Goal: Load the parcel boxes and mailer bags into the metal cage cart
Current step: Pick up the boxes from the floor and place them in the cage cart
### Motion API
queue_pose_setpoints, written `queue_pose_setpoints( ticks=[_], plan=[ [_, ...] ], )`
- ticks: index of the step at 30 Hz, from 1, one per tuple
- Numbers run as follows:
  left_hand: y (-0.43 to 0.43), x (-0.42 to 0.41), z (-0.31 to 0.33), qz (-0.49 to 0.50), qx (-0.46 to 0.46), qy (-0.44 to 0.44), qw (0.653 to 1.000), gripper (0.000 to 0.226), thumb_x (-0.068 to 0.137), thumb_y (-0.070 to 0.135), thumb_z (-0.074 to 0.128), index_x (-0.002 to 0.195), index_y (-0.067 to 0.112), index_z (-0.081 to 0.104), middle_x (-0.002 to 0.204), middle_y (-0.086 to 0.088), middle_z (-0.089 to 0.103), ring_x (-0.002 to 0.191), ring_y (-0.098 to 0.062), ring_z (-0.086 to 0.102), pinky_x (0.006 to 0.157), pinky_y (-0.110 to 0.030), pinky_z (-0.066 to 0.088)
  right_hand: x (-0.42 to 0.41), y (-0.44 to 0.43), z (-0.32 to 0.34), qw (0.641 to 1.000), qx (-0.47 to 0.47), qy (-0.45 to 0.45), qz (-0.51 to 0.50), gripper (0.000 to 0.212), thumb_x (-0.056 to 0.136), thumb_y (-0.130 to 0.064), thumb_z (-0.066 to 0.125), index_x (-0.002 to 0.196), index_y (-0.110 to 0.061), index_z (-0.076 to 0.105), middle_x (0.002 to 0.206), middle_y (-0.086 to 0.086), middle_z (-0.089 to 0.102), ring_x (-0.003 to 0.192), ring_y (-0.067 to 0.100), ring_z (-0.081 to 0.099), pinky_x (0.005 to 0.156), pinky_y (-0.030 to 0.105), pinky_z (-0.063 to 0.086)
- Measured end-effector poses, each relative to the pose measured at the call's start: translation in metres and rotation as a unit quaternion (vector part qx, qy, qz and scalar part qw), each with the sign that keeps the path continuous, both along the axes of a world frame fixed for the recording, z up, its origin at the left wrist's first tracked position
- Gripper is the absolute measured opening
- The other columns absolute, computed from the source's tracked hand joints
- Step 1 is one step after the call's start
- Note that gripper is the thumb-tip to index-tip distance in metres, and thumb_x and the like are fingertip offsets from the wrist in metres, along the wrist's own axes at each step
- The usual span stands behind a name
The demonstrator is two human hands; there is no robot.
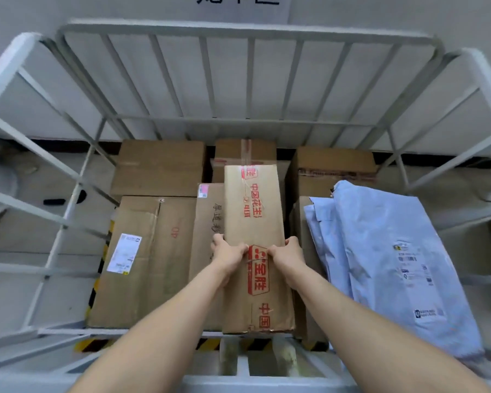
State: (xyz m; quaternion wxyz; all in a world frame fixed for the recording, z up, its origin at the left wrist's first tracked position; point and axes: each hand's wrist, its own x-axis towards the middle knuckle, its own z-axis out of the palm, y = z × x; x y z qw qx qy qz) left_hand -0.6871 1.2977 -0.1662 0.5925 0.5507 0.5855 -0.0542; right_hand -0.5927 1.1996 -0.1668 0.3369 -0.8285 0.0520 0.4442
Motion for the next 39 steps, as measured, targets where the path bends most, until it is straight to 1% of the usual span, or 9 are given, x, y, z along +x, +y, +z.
queue_pose_setpoints(
  ticks=[7,12,16,19,23,25,28,35,39],
  plan=[
    [-0.003,-0.003,-0.036,-0.054,-0.040,0.003,0.998,0.058,0.083,0.020,0.064,0.128,0.017,0.028,0.130,-0.006,0.037,0.114,-0.026,0.051,0.099,-0.046,0.047,-0.007,-0.007,-0.026,0.998,-0.033,0.007,-0.044,0.049,0.088,-0.023,0.059,0.129,-0.009,0.037,0.119,0.012,0.060,0.098,0.027,0.064,0.084,0.045,0.056],
    [0.001,0.002,-0.022,-0.094,-0.109,0.026,0.989,0.067,0.078,0.021,0.066,0.133,0.016,0.029,0.131,-0.008,0.049,0.112,-0.023,0.055,0.096,-0.041,0.048,-0.003,-0.011,-0.011,0.998,-0.052,0.004,-0.047,0.046,0.091,-0.017,0.055,0.133,-0.003,0.040,0.116,0.011,0.060,0.080,0.019,0.059,0.055,0.026,0.047],
    [0.007,0.017,0.013,-0.109,-0.015,0.087,0.990,0.072,0.090,0.017,0.060,0.147,0.006,0.017,0.149,-0.012,0.023,0.132,-0.032,0.037,0.103,-0.039,0.036,0.005,-0.011,0.028,0.999,-0.040,-0.035,0.001,0.050,0.090,-0.016,0.054,0.137,-0.005,0.041,0.127,0.010,0.056,0.098,0.022,0.057,0.074,0.030,0.049],
    [0.018,0.034,0.050,-0.104,0.056,0.054,0.992,0.064,0.090,0.017,0.059,0.142,0.004,0.024,0.148,-0.013,0.025,0.131,-0.033,0.038,0.106,-0.042,0.038,0.017,-0.014,0.070,0.996,-0.011,-0.079,0.038,0.037,0.091,-0.020,0.052,0.125,-0.006,0.050,0.121,0.009,0.057,0.100,0.022,0.055,0.076,0.029,0.040],
    [0.017,0.062,0.111,-0.101,0.090,-0.025,0.991,0.053,0.093,0.018,0.058,0.139,0.009,0.032,0.138,-0.015,0.045,0.115,-0.028,0.055,0.072,-0.033,0.047,0.036,-0.040,0.130,0.989,0.048,-0.137,0.031,0.042,0.092,-0.020,0.053,0.131,-0.009,0.048,0.128,0.006,0.054,0.114,0.021,0.053,0.085,0.027,0.039],
    [0.004,0.077,0.145,-0.108,0.110,-0.058,0.986,0.051,0.094,0.021,0.056,0.139,0.013,0.033,0.134,-0.014,0.049,0.109,-0.028,0.058,0.069,-0.033,0.046,0.046,-0.061,0.161,0.983,0.084,-0.165,0.010,0.047,0.093,-0.020,0.054,0.138,-0.008,0.045,0.137,0.005,0.050,0.124,0.020,0.049,0.093,0.027,0.038],
    [-0.043,0.107,0.196,-0.147,0.150,-0.122,0.970,0.050,0.093,0.018,0.054,0.139,0.011,0.037,0.129,-0.009,0.050,0.106,-0.023,0.052,0.080,-0.032,0.046,0.066,-0.111,0.205,0.966,0.127,-0.225,-0.024,0.047,0.092,-0.022,0.056,0.137,-0.010,0.047,0.140,0.004,0.050,0.126,0.018,0.047,0.097,0.027,0.038],
    [-0.252,0.185,0.292,-0.316,0.150,-0.281,0.894,0.038,0.095,0.011,0.053,0.133,0.006,0.051,0.109,-0.004,0.055,0.073,-0.007,0.050,0.055,-0.010,0.044,0.107,-0.321,0.289,0.911,0.100,-0.366,-0.161,0.043,0.091,-0.024,0.059,0.130,-0.008,0.054,0.130,0.007,0.058,0.119,0.021,0.054,0.102,0.033,0.042],
    [-0.385,0.216,0.315,-0.408,0.131,-0.312,0.848,0.040,0.093,0.016,0.057,0.132,0.008,0.053,0.115,-0.005,0.058,0.096,-0.015,0.052,0.072,-0.021,0.041,0.111,-0.459,0.306,0.883,0.047,-0.391,-0.256,0.038,0.089,-0.023,0.060,0.124,-0.009,0.058,0.125,0.008,0.060,0.115,0.021,0.055,0.095,0.029,0.042]
  ],
)
